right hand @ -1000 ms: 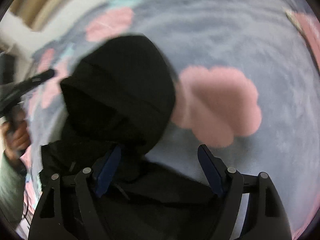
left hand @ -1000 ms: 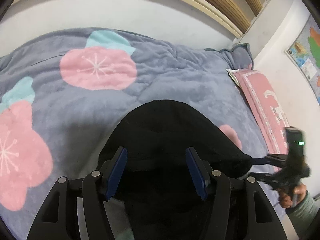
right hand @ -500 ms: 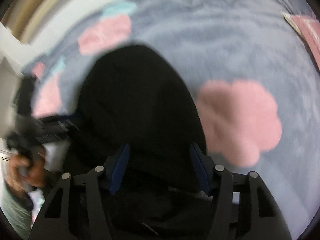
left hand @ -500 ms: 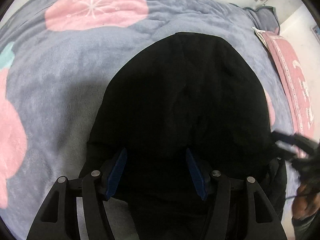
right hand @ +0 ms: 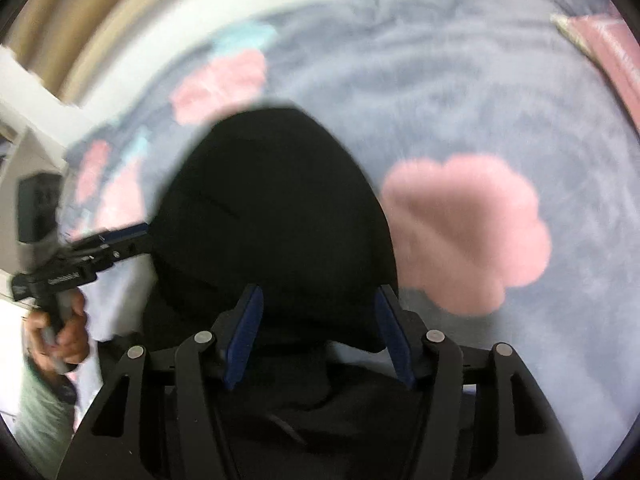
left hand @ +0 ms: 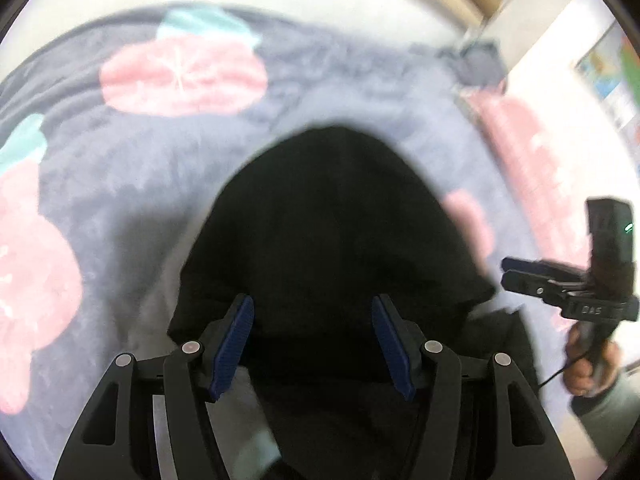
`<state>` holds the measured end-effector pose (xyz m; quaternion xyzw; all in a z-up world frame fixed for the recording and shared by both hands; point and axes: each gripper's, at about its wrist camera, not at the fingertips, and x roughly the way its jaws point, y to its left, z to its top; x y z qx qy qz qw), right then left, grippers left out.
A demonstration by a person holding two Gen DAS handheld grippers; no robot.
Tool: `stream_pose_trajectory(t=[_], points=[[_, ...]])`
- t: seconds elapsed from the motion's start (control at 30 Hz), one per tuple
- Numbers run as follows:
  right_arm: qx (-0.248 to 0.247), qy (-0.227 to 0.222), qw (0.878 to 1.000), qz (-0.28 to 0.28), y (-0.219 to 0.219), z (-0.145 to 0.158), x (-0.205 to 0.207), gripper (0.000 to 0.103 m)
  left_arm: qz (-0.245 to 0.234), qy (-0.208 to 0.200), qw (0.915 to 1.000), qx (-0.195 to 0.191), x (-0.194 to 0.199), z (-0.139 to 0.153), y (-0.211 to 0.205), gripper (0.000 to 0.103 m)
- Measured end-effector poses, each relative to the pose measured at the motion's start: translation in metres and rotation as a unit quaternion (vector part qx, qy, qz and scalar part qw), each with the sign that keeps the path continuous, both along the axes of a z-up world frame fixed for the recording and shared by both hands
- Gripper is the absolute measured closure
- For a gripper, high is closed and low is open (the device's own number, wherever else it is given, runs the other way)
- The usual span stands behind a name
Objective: Fold large clothes
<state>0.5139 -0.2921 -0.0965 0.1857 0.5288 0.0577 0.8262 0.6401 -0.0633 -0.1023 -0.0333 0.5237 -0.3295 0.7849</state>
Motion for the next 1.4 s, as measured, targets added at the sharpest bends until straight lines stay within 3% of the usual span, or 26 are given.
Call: stream_pose_trajectory(t=[0.1,0.17,0.23,0.33,0.43,0.57,0.7,0.87,1.03,1.2,1.4], points=[[-0.003,-0.025,1.0,-0.007,0.001,0.015,-0.004,0.04,0.031,0.001,0.9991,-0.029,0.002,0.004,0.017,0.04],[-0.002,-0.009,1.0,-0.005,0.005,0.003,0.002,0.04,0.053,0.025,0.9983,0.0,0.012,-0.015,0.019,0.04],[-0.027,0.032,0.999,-0.007,0.015,-0.019,0.007,0.04,0.067,0.062,0.9953,0.035,0.02,-0.042,0.016,0.04],[-0.014,0.104,0.994,-0.006,0.016,-0.073,0.009,0.041,0.072,0.093,0.9914,0.056,0.025,-0.075,0.012,0.04],[0.0,0.106,0.994,-0.02,0.006,-0.083,0.01,0.042,0.064,0.093,0.9913,0.068,0.027,-0.074,0.01,0.04],[-0.013,0.103,0.995,0.005,0.004,-0.074,0.006,0.042,0.053,0.077,0.9936,0.063,0.028,-0.066,0.014,0.04],[-0.025,0.085,0.995,0.049,-0.005,-0.052,-0.001,0.036,0.033,0.034,0.9968,0.065,0.02,-0.026,0.029,0.04],[-0.016,0.05,0.996,0.076,-0.028,-0.029,0.005,0.03,0.056,0.025,0.9971,0.044,0.053,0.003,0.047,0.04],[-0.008,0.036,0.995,0.091,-0.037,-0.022,0.045,0.03,0.047,0.052,0.9969,0.036,0.091,-0.008,0.026,0.04],[0.014,0.051,0.993,0.106,-0.024,-0.037,0.087,0.03,0.022,0.044,0.9983,0.031,0.102,-0.018,0.001,0.04],[0.057,0.077,0.99,0.105,-0.022,-0.063,0.12,0.03,-0.004,0.07,0.9975,0.0,0.135,-0.036,-0.027,0.04]])
